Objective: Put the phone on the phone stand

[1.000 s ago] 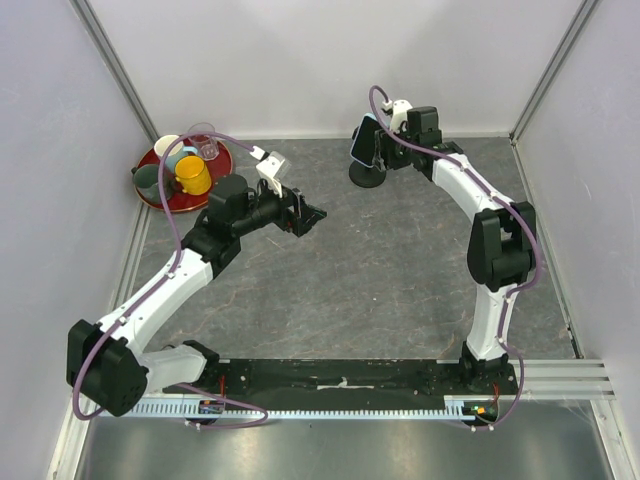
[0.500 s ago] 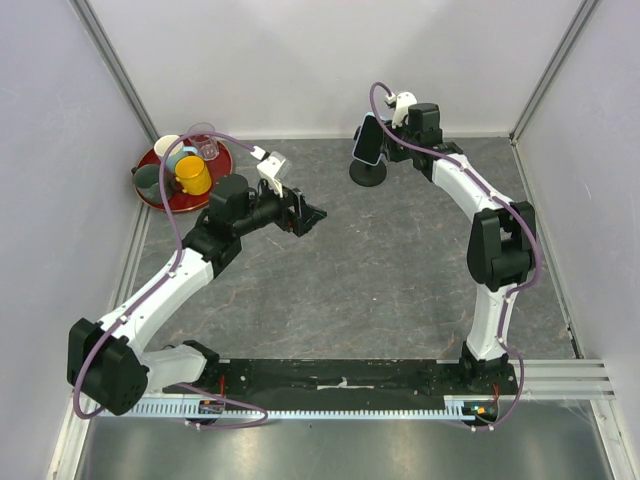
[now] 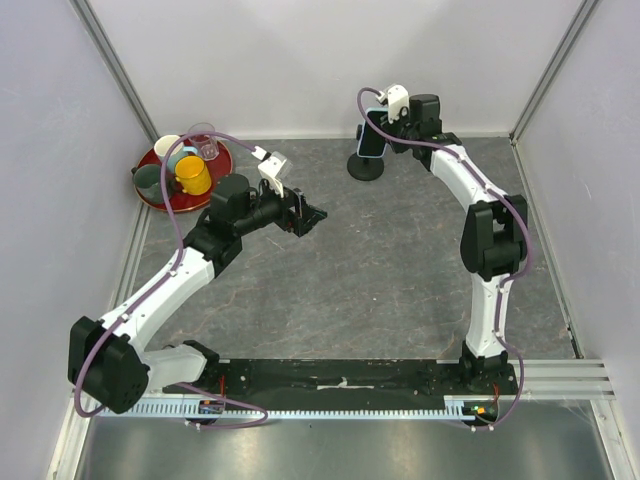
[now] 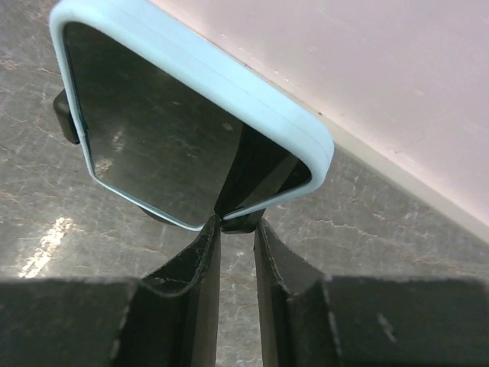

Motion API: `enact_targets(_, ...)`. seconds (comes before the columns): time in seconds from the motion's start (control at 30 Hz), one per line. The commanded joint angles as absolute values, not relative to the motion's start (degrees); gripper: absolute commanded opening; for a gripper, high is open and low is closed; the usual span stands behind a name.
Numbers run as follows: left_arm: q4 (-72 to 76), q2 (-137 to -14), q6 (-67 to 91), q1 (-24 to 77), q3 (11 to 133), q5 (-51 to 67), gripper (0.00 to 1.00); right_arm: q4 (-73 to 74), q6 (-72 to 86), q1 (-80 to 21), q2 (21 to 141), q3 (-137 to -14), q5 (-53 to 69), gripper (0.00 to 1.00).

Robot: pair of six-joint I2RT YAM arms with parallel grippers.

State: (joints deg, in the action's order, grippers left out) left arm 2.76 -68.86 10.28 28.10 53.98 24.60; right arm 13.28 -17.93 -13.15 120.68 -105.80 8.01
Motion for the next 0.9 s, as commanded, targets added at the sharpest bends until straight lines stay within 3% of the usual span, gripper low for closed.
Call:
enact_targets(0.0, 4.83, -69.61, 12.04, 28.12, 53.88, 26.10, 0.82, 19.68, -26.63, -13.71, 124.97, -111.96, 9.23, 0.04)
enact_targets(0.33, 4.83, -70.66, 12.22, 28.12, 54.05, 26.19, 0.82, 21.62, -21.54, -15.81, 125.86, -115.22, 2.74, 0.08)
enact_targets(0.63, 4.48, -70.84, 12.30, 28.12, 54.14, 25.93, 0.82, 18.38, -15.47, -19.51, 123.58, -113.56, -8.17, 0.30)
enact_targets(0.87, 4.39, -70.49, 12.04, 28.12, 54.14, 25.84, 0.82, 18.37, -18.37, -19.60, 123.58, -113.38, -9.67, 0.32)
